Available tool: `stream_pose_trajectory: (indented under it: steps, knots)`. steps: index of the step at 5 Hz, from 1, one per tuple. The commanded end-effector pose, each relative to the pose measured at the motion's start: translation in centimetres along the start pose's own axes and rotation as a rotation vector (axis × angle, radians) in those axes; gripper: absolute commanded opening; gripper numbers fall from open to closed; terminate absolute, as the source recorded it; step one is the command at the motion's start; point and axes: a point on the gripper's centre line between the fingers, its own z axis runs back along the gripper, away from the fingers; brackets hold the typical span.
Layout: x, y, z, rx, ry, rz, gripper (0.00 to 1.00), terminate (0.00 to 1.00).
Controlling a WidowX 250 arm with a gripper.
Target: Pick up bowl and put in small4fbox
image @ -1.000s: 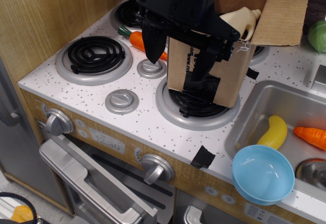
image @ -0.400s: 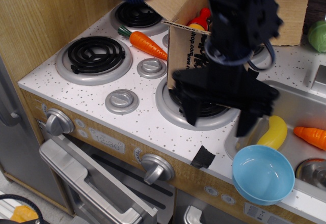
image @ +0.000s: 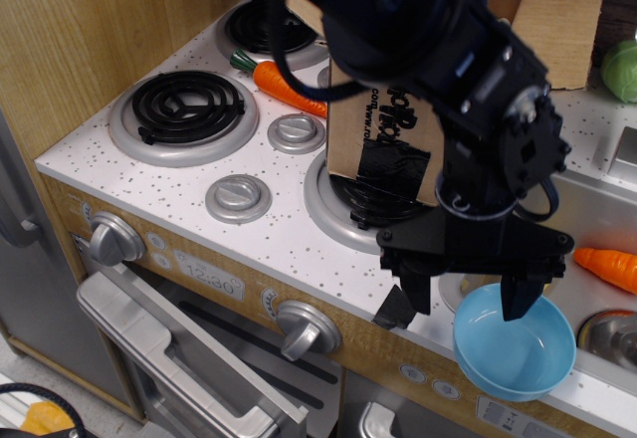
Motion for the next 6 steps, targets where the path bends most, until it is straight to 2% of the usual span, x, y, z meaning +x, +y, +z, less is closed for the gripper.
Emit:
stream_pose_trajectory:
  steps: [1,3,4,5,6]
  knots:
    - [-0.2,-0.8,-0.9,0.002,-0.023,-0.022,1.0,0.0]
    - [-1.1,-0.5,-1.8,0.014,-0.033,-0.014,1.0,0.0]
    - [-1.2,-0.7,-2.3,0.012,-0.037,0.0,0.0,0.0]
    - [-1.2,-0.7,-2.8,-0.004,-0.041,0.002,0.0,0.0]
    - [-1.2,-0.9,-1.6,0.005,-0.042,0.019,0.0,0.0]
